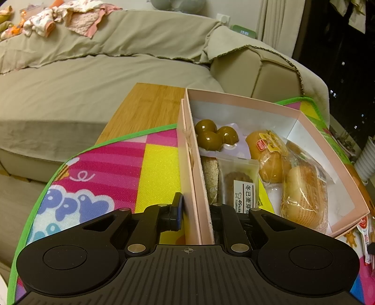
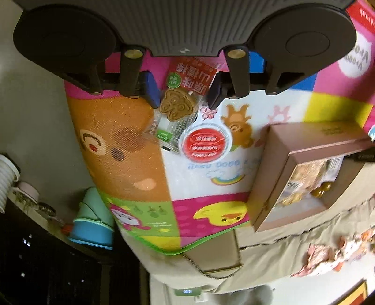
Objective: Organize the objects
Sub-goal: 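Reach the right gripper to the red-labelled hawthorn stick packet and grasp it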
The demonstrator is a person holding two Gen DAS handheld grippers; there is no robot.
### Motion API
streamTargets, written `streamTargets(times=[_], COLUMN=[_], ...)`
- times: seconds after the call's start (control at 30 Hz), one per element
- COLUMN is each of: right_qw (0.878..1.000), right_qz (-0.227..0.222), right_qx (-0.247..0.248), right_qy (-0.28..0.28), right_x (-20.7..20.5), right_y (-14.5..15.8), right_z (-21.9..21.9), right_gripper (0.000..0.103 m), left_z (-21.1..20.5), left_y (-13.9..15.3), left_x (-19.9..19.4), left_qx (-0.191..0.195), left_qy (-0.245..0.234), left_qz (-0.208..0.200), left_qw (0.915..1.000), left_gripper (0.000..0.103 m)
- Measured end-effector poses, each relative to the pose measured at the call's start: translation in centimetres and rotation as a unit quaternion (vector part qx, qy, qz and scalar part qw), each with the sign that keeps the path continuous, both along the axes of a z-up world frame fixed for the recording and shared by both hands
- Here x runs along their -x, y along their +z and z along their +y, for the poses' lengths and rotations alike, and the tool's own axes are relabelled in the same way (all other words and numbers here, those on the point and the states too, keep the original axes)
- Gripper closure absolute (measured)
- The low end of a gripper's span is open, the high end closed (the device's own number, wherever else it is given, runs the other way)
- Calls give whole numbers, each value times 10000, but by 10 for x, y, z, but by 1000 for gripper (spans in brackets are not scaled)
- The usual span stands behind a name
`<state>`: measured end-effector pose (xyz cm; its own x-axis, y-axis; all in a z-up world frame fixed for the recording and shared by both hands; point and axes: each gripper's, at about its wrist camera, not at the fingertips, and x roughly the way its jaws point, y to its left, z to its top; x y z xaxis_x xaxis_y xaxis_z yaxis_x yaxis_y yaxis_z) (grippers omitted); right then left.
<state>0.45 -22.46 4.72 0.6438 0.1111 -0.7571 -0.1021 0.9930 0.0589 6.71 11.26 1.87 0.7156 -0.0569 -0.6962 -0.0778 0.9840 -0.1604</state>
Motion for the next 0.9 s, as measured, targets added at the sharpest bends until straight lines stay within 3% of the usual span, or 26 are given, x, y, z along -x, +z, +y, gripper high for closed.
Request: streamTargets(times=[0.37,0.43,0.47,0.57,0.67,0.83,0.9], right_qw=[9995,9989,9984,9966,9941,9969,9981], right_qz=[-78,-214,-287,-454,-679,-549,-472], right_qx=[-77,-113,-151,-303,-89,56,53], right_qy=[295,399,454,621,842,553,385], right_x=[34,39,42,45,46,39,37], right_y=[37,48,55,76,88,78,70], right_z=[11,17,20,28,37,27,16], right_gripper=[69,77,88,88,88,87,80], left_z=[1,1,1,2,2,3,3], left_y=[0,0,0,0,-1,-1,-1], left_x=[-1,-1,-1,0,0,1,1], left_qx=[55,74,85,112,137,126,126], left_qy=[-6,0,2,4,10,4,3], left_qz=[-5,-9,-10,-14,-22,-16,-16], left_qw=[10000,10000,10000,9999,9999,9999,9999], left_gripper=[87,87,87,87,87,87,87])
